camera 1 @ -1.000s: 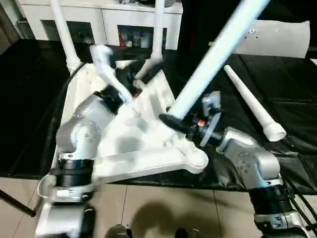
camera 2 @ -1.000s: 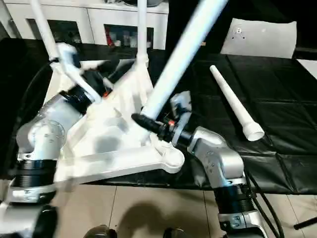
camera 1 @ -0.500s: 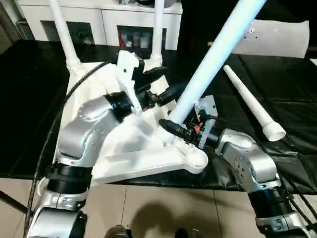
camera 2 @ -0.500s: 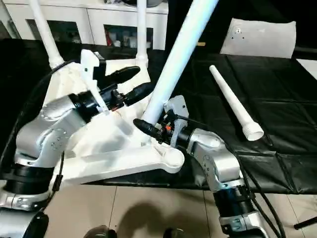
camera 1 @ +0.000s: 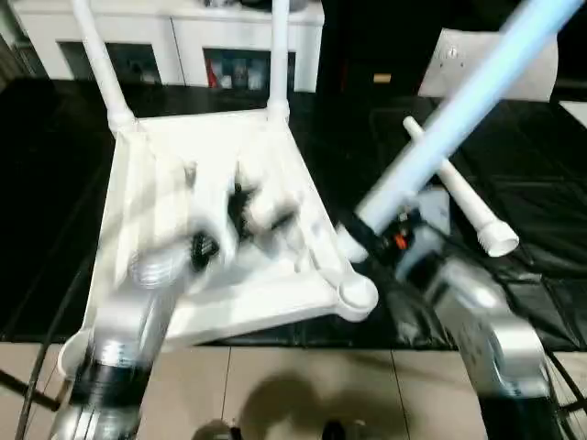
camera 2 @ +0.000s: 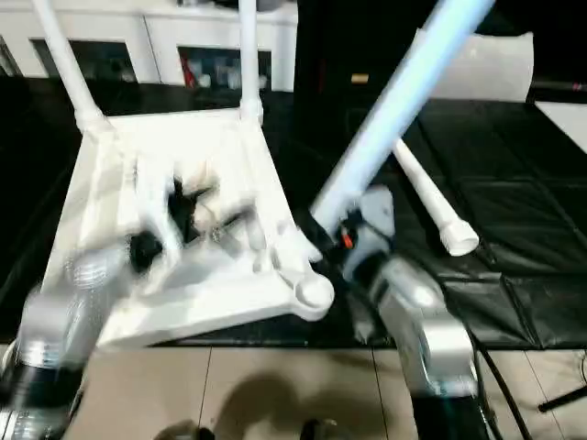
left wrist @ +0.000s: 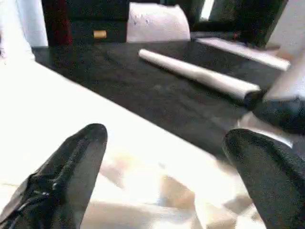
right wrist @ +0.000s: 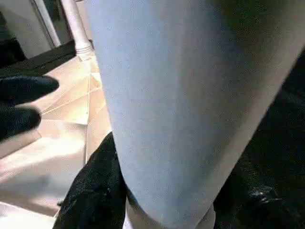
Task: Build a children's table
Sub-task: Pick table leg
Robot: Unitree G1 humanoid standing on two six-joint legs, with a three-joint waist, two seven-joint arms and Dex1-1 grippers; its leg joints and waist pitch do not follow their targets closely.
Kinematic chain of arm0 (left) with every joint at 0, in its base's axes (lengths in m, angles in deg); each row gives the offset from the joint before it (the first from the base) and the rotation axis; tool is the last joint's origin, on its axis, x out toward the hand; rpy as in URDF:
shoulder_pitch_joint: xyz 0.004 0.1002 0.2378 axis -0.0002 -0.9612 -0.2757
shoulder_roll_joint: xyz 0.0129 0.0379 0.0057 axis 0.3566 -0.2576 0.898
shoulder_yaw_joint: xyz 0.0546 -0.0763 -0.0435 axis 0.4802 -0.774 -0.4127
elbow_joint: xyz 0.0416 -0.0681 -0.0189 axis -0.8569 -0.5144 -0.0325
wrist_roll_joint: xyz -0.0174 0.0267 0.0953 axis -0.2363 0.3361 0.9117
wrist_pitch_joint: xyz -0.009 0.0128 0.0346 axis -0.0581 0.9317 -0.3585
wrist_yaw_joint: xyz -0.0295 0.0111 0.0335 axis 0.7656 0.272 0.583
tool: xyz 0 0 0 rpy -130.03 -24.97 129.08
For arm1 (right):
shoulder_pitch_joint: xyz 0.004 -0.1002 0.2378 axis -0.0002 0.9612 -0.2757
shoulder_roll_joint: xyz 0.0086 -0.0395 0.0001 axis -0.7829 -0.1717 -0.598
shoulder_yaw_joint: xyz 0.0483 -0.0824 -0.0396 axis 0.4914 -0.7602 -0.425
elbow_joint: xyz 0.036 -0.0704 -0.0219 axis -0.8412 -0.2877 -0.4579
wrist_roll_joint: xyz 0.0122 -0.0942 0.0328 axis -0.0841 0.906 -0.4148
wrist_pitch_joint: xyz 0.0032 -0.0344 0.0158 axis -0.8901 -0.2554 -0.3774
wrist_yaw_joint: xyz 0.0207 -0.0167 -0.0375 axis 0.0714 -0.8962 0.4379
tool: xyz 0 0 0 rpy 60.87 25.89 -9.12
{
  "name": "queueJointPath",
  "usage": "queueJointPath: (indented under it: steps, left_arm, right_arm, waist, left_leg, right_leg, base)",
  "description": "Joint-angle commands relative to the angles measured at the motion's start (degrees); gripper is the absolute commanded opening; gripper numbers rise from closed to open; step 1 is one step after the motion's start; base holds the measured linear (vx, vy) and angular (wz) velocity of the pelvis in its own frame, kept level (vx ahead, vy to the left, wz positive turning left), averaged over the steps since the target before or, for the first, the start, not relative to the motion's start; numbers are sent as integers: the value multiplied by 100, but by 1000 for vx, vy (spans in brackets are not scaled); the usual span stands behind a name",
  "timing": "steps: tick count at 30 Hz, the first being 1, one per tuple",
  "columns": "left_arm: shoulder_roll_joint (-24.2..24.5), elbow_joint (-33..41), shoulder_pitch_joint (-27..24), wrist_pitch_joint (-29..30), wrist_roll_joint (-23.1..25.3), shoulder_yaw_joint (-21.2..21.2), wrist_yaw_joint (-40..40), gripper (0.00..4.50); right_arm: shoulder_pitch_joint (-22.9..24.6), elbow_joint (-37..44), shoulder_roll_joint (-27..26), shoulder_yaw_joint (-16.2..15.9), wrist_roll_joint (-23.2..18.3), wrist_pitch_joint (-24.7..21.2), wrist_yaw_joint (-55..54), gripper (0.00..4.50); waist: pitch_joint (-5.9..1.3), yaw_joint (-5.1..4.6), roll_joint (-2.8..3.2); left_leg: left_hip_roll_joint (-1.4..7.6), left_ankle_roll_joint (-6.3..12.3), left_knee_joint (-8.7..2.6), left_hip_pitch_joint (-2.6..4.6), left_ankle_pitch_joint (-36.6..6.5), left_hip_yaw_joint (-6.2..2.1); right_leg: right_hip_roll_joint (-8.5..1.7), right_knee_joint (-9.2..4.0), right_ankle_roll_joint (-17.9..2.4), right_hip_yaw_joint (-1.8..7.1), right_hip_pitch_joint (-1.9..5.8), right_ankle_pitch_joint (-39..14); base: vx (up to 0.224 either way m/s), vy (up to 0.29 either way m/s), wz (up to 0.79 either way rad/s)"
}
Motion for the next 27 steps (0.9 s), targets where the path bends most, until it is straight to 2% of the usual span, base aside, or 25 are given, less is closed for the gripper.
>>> queueJointPath:
  steps: [1, 2, 3, 4, 6, 8, 9, 10, 11, 12, 13, 14, 15, 16, 17, 18, 19, 20, 21, 22, 23, 24, 25, 26, 27]
  left_arm:
    - [332, 391, -253, -93, 82, 484, 549, 449]
    - [411, 466, -305, -66, 44, 585, 693, 449]
    - [474, 536, -352, -38, 12, 664, 813, 449]
    - [677, 690, -400, 57, -25, 903, 1138, 450]
    - [716, 728, -418, 98, -21, 945, 1209, 450]
    - [798, 778, -438, 202, 21, 1035, 1333, 450]
    - [880, 796, -440, 319, 62, 1129, 1432, 450]
    - [999, 744, -417, 388, 205, 1278, 1493, 450]
    - [1003, 733, -413, 385, 220, 1285, 1487, 431]
    - [1004, 615, -361, 412, 341, 1317, 1372, 420]
    - [1009, 564, -330, 463, 381, 1319, 1296, 413]
    - [1042, 560, -305, 499, 401, 1347, 1309, 413]
    - [1079, 570, -288, 522, 413, 1378, 1343, 413]
    - [1112, 577, -263, 554, 429, 1408, 1365, 394]
    - [1122, 579, -253, 560, 438, 1419, 1371, 394]
    - [1105, 588, -216, 615, 482, 1424, 1313, 369]
    - [1051, 581, -211, 564, 517, 1392, 1240, 368]
    - [959, 559, -209, 503, 536, 1321, 1114, 368]
    - [907, 545, -211, 475, 539, 1279, 1041, 368]
    - [740, 511, -225, 396, 532, 1133, 794, 357]
    - [286, 413, -269, 29, 532, 742, 158, 357]
    - [42, 398, -301, 113, 459, 515, -196, 357]
    - [-246, 400, -343, 322, 347, 231, -621, 357]
    - [-352, 417, -375, 336, 299, 100, -778, 357]
    - [-400, 427, -393, 312, 280, 34, -848, 357]
  right_arm:
    - [182, 429, -1, 4, 38, -223, -189, 191]
    - [221, 450, -3, -1, 42, -218, -193, 191]
    - [260, 480, -8, -4, 44, -217, -200, 191]
    - [331, 485, 47, -39, 95, -125, -145, 191]
    - [352, 506, 67, -53, 83, -156, -148, 191]
    - [383, 530, 90, -71, 77, -180, -151, 191]
    - [387, 527, 120, -96, 91, -176, -132, 191]
    - [369, 518, 141, -111, 91, -193, -125, 191]
    - [366, 518, 141, -111, 90, -197, -127, 191]
    - [346, 514, 146, -113, 87, -214, -141, 191]
    - [346, 537, 155, -124, 86, -238, -158, 191]
    - [348, 544, 170, -141, 105, -237, -160, 191]
    - [349, 543, 179, -155, 123, -230, -160, 191]
    - [353, 535, 180, -170, 137, -221, -156, 191]
    - [354, 532, 180, -176, 142, -218, -155, 191]
    - [363, 530, 175, -202, 159, -206, -159, 191]
    - [369, 539, 166, -213, 157, -216, -168, 191]
    - [370, 548, 149, -218, 147, -235, -186, 191]
    - [372, 554, 140, -217, 141, -246, -197, 191]
    - [381, 577, 105, -213, 117, -232, -226, 191]
    - [407, 677, 32, -202, 107, -190, -332, 191]
    - [392, 713, -40, -149, 116, -258, -492, 191]
    - [346, 741, -121, -77, 122, -426, -703, 191]
    - [316, 768, -154, -16, 16, -568, -746, 191]
    - [301, 785, -168, 17, -58, -650, -754, 191]
  waist:
    - [-426, -26, -5]
    - [-418, -35, -24]
    - [-393, -74, -5]
    - [-378, -91, -5]
    - [-348, -143, -24]
    - [-348, -186, 2]
    - [-343, -237, 9]
    - [-306, -283, 90]
    - [-285, -326, 106]
    - [-262, -316, 187]
    - [-234, -136, 175]
    - [-195, -69, 110]
    - [-242, -2, -136]
    - [-179, -50, -229]
    - [-204, -99, -320]
    - [-279, 30, -223]
    - [-241, 5, -168]
    - [-335, -13, -34]
    - [-351, -104, 65]
    - [-342, -158, 154]
    - [-283, -202, 175]
    - [-245, -234, 167]
    - [-213, -189, 228]
    - [-187, -19, 260]
    - [-227, 311, 94]
  left_leg:
    - [144, 4, -458, 114, -1870, -83]
    - [143, -8, -458, 134, -1951, -89]
    - [144, -53, -478, 124, -2128, -112]
    - [139, -103, -459, 191, -2394, -117]
    - [112, -140, -434, 237, -2702, -136]
    - [108, -167, -407, 266, -2834, -162]
    - [134, -172, -432, 256, -2972, -199]
    - [219, -196, -516, 304, -3388, -253]
    - [285, -226, -609, 274, -3668, -303]
    - [490, -348, -914, 116, -4332, -398]
    - [651, -403, -1272, -76, -4940, -287]
    - [634, -336, -1351, -61, -4993, -154]
    - [246, -426, -762, 368, -4223, -11]
    - [-184, -297, 577, 868, -2394, -5]
    - [-231, -158, 577, 500, -1543, -129]
    - [-96, -114, 275, 236, -1075, -252]
    - [-32, -212, -153, 204, -1762, -280]
    - [-17, -277, -221, 285, -2062, -285]
    - [113, -271, -351, 350, -2662, -346]
    - [228, -242, -490, 295, -3081, -414]
    - [314, -239, -628, 259, -3594, -449]
    - [362, -271, -705, 273, -3962, -452]
    - [569, -324, -1052, 105, -4650, -430]
    - [684, -335, -1316, -202, -4984, -341]
    - [617, -127, -1285, -275, -4464, -27]
  right_leg:
    - [-310, -585, 78, 230, 259, -3521]
    - [-309, -606, 122, 224, 242, -3630]
    - [-310, -613, 175, 208, 248, -3796]
    - [-306, -680, 253, 177, 204, -4040]
    - [-300, -765, 353, 105, 200, -4371]
    - [-307, -827, 425, 17, 227, -4475]
    - [-298, -852, 448, -54, 282, -4413]
    - [-260, -841, 392, -122, 319, -4208]
    - [-235, -764, 345, -142, 392, -3982]
    - [-187, -283, 130, -17, 614, -3181]
    - [-85, 560, -133, 157, 739, -1932]
    - [-45, 711, -124, 275, 678, -1770]
    - [-185, 20, 115, 594, 191, -3883]
    - [-705, -1050, 452, 568, -523, -6879]
    - [-767, -968, 603, 633, -218, -7174]
    - [-879, -749, 497, 645, 210, -6555]
    - [-428, -542, 422, 332, 190, -5515]
    - [-307, -513, 368, 261, 213, -4947]
    - [-247, -469, 86, 203, 270, -3868]
    - [-249, -429, -133, 164, 416, -3085]
    - [-232, -418, -204, 107, 509, -2797]
    - [-193, -397, -193, 39, 531, -2799]
    - [-107, 165, -249, -8, 772, -2285]
    - [-59, 835, -235, 84, 964, -1733]
    - [14, 1191, 24, 486, 927, -1793]
  base:
    - [0, 0, 0]
    - [0, 0, 0]
    - [0, 0, 0]
    - [0, 0, 0]
    - [0, 0, 0]
    - [0, 0, 0]
    - [0, 0, 0]
    - [0, 0, 0]
    - [0, 0, 0]
    - [-66, 20, 0]
    - [-77, -15, 10]
    - [-77, -15, 10]
    - [19, -92, 18]
    - [1, -101, -2]
    - [1, -101, -2]
    - [0, 0, 0]
    - [0, 0, 0]
    - [0, 0, 0]
    - [0, 0, 0]
    - [-50, 32, 3]
    - [-50, 32, 3]
    - [-57, 45, -2]
    - [-101, 19, 8]
    - [-101, 19, 8]
    - [-78, -50, 19]
